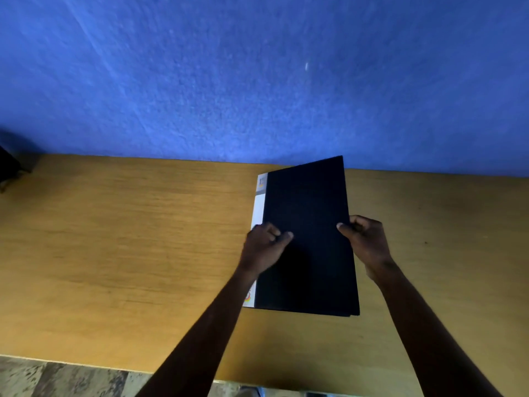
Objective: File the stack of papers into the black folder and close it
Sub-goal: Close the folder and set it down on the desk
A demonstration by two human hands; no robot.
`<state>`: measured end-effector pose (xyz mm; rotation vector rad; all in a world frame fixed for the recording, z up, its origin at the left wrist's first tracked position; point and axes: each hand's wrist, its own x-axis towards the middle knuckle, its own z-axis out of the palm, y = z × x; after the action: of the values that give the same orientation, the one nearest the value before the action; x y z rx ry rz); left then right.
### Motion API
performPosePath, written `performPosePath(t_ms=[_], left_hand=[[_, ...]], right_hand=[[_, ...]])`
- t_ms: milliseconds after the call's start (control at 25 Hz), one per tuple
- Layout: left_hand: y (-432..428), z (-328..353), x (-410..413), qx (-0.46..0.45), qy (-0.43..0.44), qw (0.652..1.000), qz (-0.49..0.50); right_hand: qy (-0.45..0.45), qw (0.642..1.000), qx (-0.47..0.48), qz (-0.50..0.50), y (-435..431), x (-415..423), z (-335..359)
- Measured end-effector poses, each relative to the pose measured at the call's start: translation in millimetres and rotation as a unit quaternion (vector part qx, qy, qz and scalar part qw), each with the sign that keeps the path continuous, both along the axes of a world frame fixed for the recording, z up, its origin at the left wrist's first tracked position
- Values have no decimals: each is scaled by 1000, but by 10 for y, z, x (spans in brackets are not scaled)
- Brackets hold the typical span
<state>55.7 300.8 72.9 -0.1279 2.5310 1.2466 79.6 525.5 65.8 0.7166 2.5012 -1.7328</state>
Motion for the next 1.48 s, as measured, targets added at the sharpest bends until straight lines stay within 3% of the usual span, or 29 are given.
performPosePath(t_ms=[120,240,1040,1200,1360,1480], left_hand=[[-248,-292,-114,-129,-11,990,52],[-298,-470,-118,-173,-39,983,50],[-172,-679,-56,-217,-15,976,8],[-153,-705,-98,-173,-34,983,54],[-214,-734,-268,-52,-126,982,131],[-283,-764,-306,7,-135,980,148]], right_hand=[[-40,997,60,-34,93,12,-280],[-62,990,117,-51,121,9,-446],[-151,948,278,-23,1,-3,-620],[-163,938,305,-3,-29,-6,-625],[-169,932,321,9,-63,-22,-624],[-174,930,324,12,-67,-25,-626]])
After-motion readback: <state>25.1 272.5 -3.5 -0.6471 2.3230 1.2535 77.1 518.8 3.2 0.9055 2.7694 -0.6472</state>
